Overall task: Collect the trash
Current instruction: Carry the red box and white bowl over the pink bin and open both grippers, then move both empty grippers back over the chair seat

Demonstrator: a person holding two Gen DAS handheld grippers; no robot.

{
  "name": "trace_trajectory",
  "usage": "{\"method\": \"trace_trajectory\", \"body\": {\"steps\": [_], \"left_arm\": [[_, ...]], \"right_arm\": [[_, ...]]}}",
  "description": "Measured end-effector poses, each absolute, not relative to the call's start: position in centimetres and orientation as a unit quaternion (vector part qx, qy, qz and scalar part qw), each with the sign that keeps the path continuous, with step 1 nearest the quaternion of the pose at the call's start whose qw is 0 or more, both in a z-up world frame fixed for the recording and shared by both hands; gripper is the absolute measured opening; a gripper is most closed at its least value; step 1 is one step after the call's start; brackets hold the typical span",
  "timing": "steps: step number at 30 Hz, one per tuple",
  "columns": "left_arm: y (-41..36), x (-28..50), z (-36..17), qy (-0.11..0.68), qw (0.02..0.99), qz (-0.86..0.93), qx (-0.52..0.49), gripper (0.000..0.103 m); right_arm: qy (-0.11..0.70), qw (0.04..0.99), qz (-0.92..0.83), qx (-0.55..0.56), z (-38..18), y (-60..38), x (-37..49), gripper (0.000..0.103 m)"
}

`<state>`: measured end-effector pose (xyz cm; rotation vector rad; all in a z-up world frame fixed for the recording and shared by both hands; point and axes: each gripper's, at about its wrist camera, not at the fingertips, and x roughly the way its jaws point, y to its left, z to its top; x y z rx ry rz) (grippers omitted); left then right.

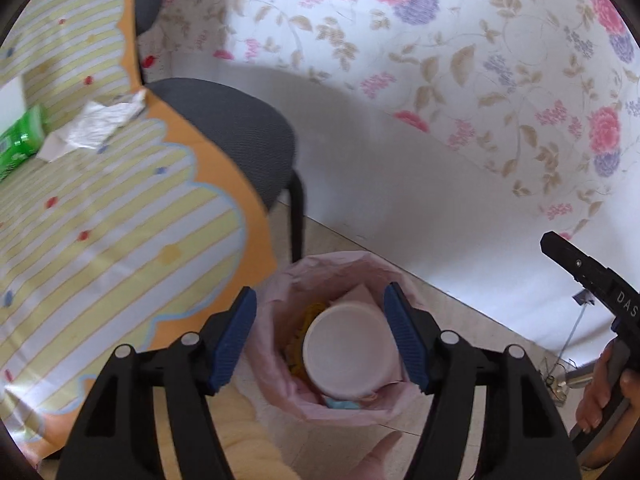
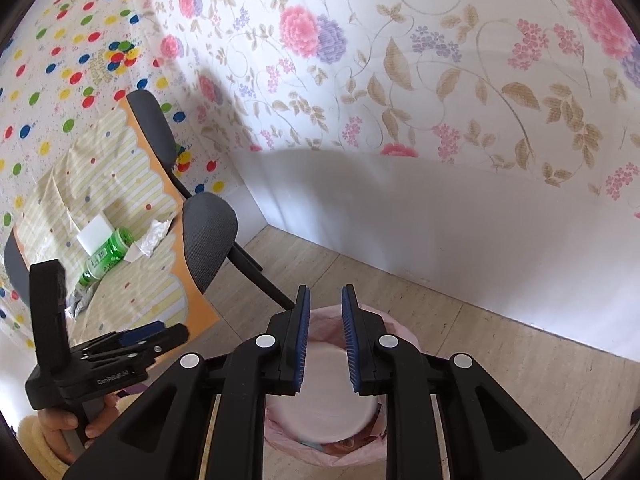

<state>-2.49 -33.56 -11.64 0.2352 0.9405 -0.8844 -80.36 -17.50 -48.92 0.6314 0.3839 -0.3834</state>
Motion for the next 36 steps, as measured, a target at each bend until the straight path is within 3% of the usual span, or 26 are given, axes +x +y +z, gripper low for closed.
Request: {"method": "trace_trajectory", "body": {"steps": [10, 18, 26, 36], "left_arm": [[-28.2, -1.4, -7.9, 0.392, 0.843, -0.356, 0.102, 0.064], [-22.6, 0.1, -4.5, 0.37, 0.875, -0.302, 0.083, 0.064], [-14.7, 4.1, -1.7, 0.355, 0.907, -0.213, 0.076, 0.064], [-6.1, 11.5, -2.0, 0.376, 0.918, -0.105, 0.065, 0.064]], "right_arm": [[0.193, 0.928, -0.15, 0.283, -47.0, -14.6, -77.7, 0.02], [0.193, 0.946, -0.099, 0.24, -42.5, -11.0, -73.8, 0.022], [0.201, 0.962, -0.028, 0.183, -38.0, -6.0, -66.4, 0.042], [0.255, 0.956, 0.045, 0.141, -36.6, -2.7, -53.1, 0.056]]}}
